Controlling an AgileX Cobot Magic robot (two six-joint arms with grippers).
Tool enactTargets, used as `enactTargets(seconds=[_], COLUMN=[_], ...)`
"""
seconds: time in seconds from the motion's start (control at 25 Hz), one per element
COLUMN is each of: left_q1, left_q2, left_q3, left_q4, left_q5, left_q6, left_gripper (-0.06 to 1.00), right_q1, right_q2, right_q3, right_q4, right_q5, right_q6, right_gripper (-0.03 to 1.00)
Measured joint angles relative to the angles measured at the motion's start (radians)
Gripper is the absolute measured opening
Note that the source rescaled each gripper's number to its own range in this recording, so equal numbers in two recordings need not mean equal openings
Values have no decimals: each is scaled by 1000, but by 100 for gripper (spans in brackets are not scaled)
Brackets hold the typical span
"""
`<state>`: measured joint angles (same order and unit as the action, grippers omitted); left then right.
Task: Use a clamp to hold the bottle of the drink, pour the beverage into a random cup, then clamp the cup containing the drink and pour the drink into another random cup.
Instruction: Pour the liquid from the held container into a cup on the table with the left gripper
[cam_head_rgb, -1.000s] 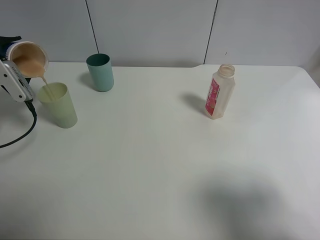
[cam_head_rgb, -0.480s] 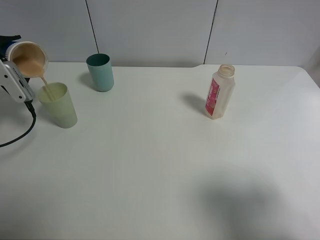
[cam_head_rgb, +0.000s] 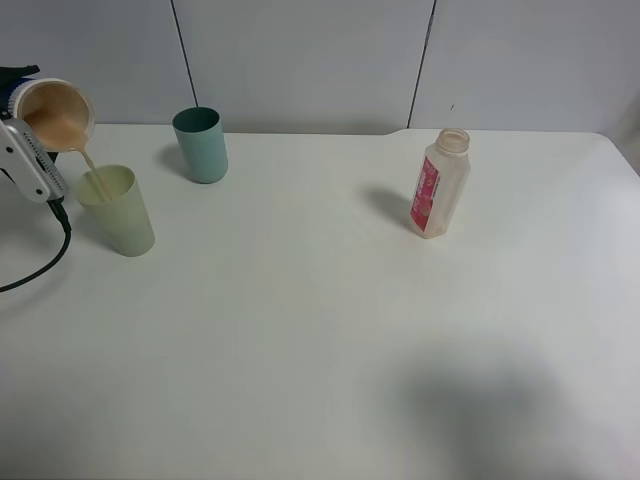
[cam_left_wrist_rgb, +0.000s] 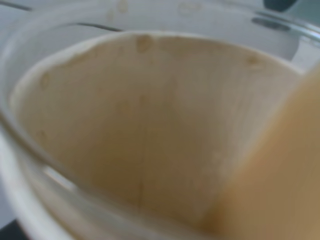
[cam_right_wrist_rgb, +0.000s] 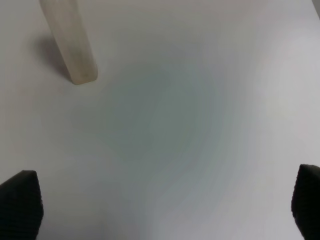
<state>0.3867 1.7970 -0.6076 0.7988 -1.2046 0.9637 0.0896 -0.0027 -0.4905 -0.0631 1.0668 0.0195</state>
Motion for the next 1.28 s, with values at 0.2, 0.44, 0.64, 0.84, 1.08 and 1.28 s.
enactTargets(seconds=[0.2, 0.44, 0.64, 0.84, 1.08, 1.28], left_q1=[0, 0, 0, 0, 0, 0], left_q2=[0, 0, 0, 0, 0, -1], left_q3=[0, 0, 0, 0, 0, 0], left_q4=[0, 0, 0, 0, 0, 0], left_q5=[0, 0, 0, 0, 0, 0], left_q6=[0, 15, 37, 45, 73, 93], left_gripper=[1, 1, 1, 1, 1, 1], right_q1=[0, 0, 0, 0, 0, 0], right_q2=[0, 0, 0, 0, 0, 0], right_q3=[0, 0, 0, 0, 0, 0], right_q4=[0, 0, 0, 0, 0, 0], right_q5=[0, 0, 0, 0, 0, 0], right_q6=[0, 0, 0, 0, 0, 0], right_gripper=[100, 100, 100, 100, 100, 100])
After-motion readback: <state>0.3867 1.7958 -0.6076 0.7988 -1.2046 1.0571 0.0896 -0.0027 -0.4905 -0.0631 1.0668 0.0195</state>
